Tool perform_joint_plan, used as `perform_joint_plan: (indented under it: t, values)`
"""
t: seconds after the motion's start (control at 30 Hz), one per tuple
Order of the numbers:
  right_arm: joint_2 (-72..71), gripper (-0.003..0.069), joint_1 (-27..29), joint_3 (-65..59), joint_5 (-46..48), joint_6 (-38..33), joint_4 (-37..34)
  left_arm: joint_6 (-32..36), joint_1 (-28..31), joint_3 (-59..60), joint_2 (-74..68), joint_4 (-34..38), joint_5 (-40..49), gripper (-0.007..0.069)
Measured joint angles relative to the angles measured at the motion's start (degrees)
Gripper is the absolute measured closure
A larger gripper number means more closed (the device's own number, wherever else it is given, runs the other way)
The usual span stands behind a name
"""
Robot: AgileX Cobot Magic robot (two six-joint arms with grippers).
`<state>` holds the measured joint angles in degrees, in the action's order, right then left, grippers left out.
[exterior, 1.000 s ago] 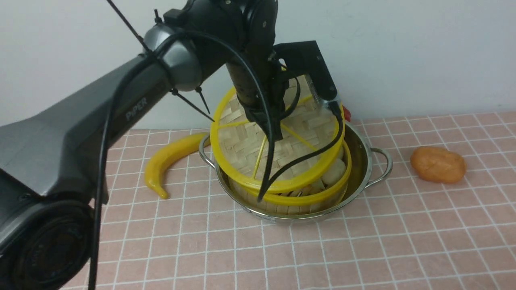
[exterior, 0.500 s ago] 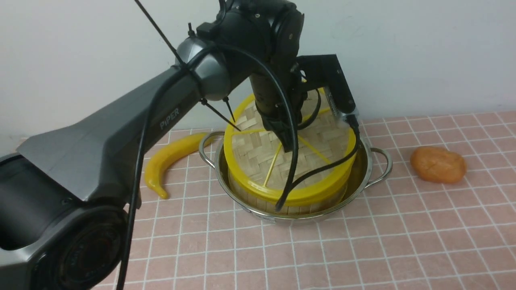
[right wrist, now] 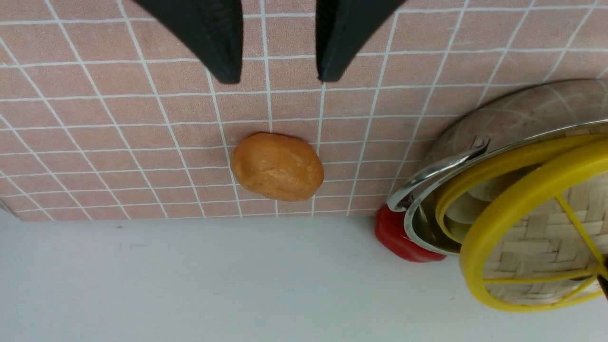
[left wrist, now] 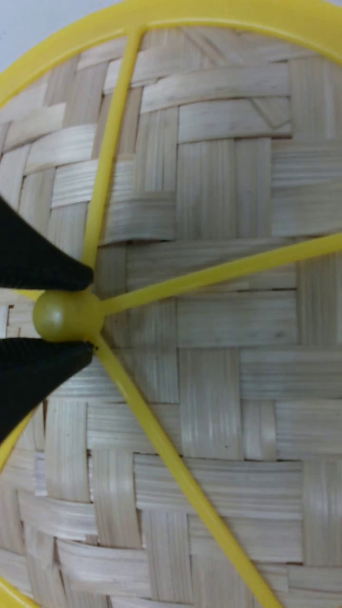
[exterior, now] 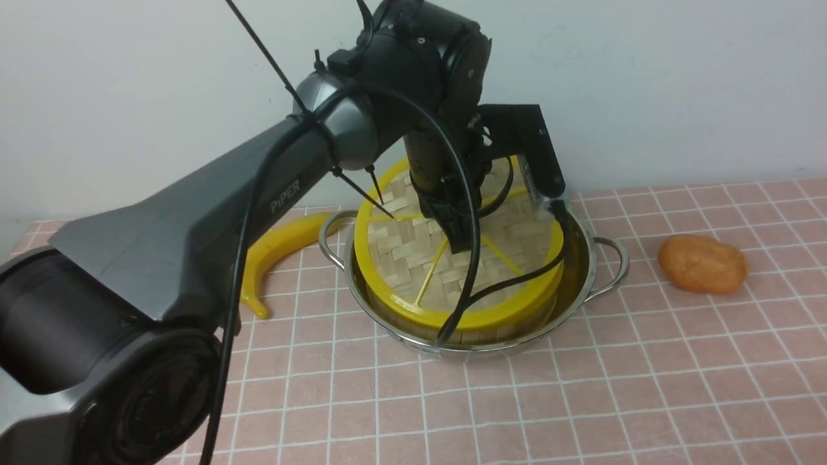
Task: Place the steamer in the pot on the pink tablecloth, and put the lid on the steamer.
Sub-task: 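Place the yellow bamboo steamer lid onto the steamer in the pot with the left gripper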
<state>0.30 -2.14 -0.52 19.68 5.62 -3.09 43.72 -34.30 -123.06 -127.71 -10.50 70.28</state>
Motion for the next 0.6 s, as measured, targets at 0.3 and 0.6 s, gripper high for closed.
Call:
perform_joint_plan:
  t: [0.3,0.6]
  values:
    - [0.0,0.0419,0.0,0.0,0.0,0.05,0.0,0.44,0.0,0.0,-0.93,-0.85,-2.3,0.0508]
    - [0.0,0.0419,0.0,0.0,0.0,0.05,0.0,2.01,-0.02,-0.8,-1.0,-1.07,-1.85,0.0508]
